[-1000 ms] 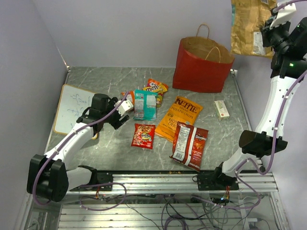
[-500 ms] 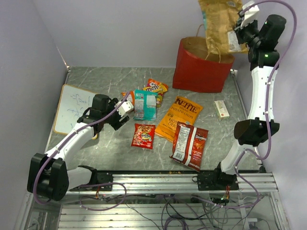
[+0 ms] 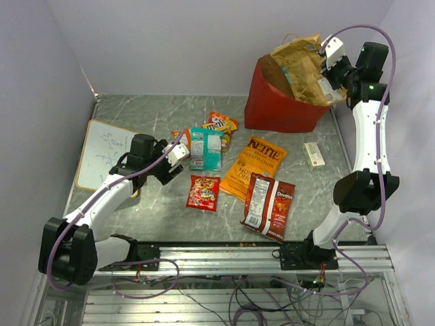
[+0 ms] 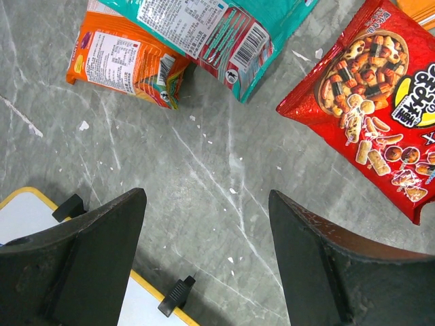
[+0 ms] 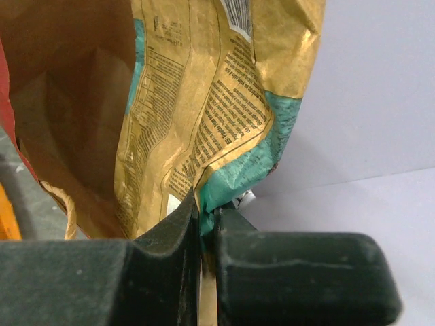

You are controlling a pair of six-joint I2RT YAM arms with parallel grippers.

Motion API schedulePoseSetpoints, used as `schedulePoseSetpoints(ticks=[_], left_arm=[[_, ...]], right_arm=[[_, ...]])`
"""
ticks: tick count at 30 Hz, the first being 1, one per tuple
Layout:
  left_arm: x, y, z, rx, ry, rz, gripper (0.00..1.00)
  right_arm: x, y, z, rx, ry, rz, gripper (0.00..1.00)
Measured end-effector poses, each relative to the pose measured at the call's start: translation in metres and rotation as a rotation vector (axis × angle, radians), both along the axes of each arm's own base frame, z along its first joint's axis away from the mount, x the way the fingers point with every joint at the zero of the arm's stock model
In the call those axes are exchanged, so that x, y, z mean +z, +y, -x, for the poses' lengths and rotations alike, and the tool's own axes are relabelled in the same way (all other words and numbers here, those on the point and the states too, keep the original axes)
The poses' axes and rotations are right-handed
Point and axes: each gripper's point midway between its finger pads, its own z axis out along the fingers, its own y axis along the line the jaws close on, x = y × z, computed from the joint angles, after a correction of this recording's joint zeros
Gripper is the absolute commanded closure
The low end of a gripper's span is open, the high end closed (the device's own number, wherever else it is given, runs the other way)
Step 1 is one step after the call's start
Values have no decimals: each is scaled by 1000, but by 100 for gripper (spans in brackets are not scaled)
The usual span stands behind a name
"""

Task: Place the snacks into the paper bag
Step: Place the snack in the paper bag.

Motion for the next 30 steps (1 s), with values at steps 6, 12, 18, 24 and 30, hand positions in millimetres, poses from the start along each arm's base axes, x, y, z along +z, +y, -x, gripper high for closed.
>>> schedulePoseSetpoints(ticks=[6,12,18,24,30], left_arm=[[0,0,0,-4,-2,-1,16],[0,0,0,-7,-3,-1,16],[0,-1,0,-10,-2,0,16],[0,-2,1,-17,-2,4,16],[-5,-3,6,-36,6,2,16]], right_arm=[[-12,5,21,31,52,42,100],[-25,10,31,65,90,103,100],[-39,25,32,116,118,157,100],[-54,44,26,161,141,202,100],[-87,53,6,180,194,256,100]])
